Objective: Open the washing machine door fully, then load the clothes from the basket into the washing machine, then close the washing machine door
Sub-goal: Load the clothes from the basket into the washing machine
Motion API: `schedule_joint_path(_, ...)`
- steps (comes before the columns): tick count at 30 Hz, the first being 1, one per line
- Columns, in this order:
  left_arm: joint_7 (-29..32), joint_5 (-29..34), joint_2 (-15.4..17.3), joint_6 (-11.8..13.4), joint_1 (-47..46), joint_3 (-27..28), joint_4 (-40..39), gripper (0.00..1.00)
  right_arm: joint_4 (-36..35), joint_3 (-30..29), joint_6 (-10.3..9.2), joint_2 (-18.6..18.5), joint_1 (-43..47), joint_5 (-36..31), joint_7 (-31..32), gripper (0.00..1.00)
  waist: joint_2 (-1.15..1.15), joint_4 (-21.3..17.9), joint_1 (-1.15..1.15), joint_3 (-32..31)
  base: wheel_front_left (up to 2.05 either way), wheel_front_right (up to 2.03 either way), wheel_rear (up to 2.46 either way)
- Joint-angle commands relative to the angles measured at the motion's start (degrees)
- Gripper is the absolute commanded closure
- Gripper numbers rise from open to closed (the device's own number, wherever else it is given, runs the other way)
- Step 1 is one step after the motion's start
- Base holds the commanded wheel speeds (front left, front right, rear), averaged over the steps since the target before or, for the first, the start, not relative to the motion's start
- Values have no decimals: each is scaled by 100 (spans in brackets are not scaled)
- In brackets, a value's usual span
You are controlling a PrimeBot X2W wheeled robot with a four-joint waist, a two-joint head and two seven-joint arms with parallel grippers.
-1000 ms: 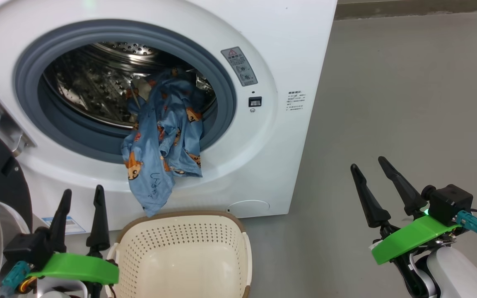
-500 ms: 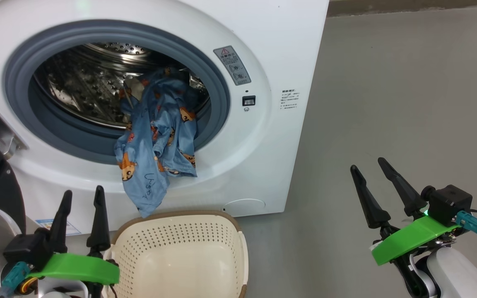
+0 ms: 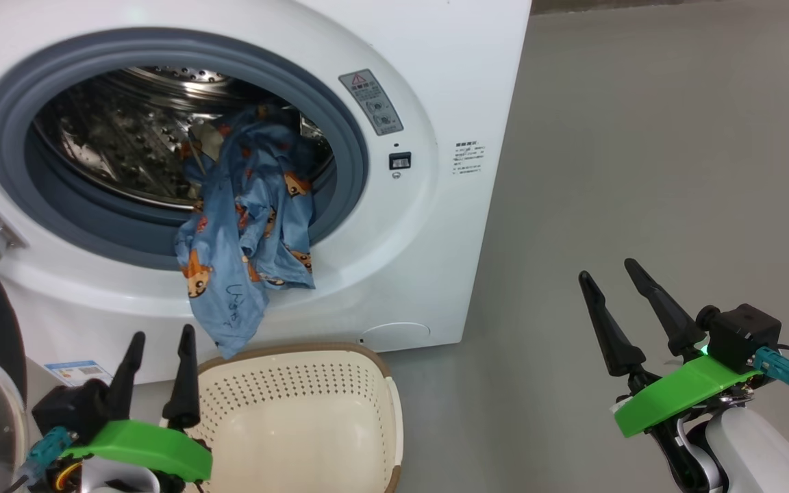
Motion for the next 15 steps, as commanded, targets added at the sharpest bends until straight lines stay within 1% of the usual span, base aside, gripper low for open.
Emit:
schedule_joint_path(1, 40, -74, 121, -36, -289, 149, -50, 0, -142, 79, 25, -50, -137, 115, -46, 0, 0, -53, 0, 60, 0, 0, 0)
schedule_joint_path(8, 351, -337, 163, -141, -821, -58, 767, 0, -189, 52, 25, 28, -222, 68, -46, 0, 0, -267, 0, 316, 0, 0, 0)
schedule_joint_path(15, 434, -549, 277, -183, -1519, -323, 1551, 0, -258, -17, 25, 106, -316, -18, -46, 0, 0, -488, 0, 702, 0, 0, 0)
